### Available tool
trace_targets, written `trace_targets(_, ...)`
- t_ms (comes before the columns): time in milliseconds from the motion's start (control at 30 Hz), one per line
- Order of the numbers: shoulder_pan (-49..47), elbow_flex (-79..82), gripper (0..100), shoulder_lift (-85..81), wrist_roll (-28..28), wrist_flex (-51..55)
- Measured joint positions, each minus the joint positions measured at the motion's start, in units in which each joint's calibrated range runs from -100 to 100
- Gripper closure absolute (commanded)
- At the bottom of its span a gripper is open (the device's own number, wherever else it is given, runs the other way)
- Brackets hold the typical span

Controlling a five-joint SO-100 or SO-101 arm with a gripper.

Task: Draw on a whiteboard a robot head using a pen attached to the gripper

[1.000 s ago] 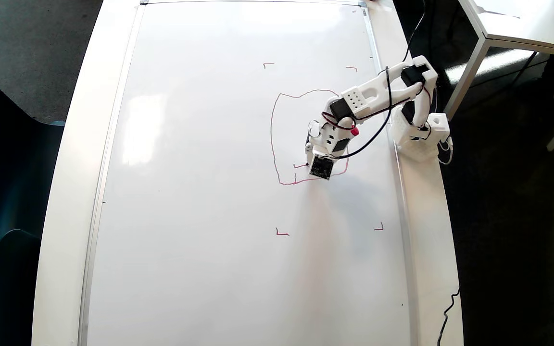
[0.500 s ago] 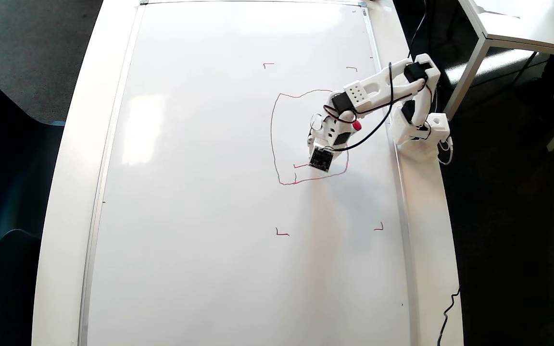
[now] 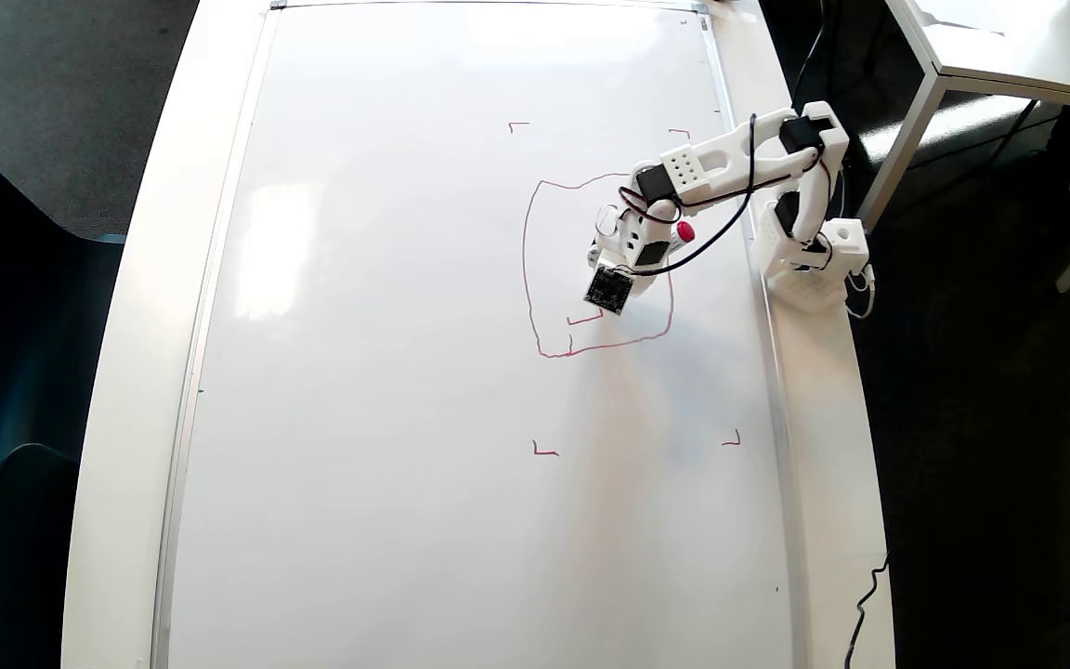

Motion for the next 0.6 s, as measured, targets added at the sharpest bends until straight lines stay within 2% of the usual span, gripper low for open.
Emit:
trace_targets(333, 0.1, 0.0, 99, 0.2, 0.0, -0.3)
trace_targets(600, 0.3, 0.5, 99, 0.6, 1.1, -6.1)
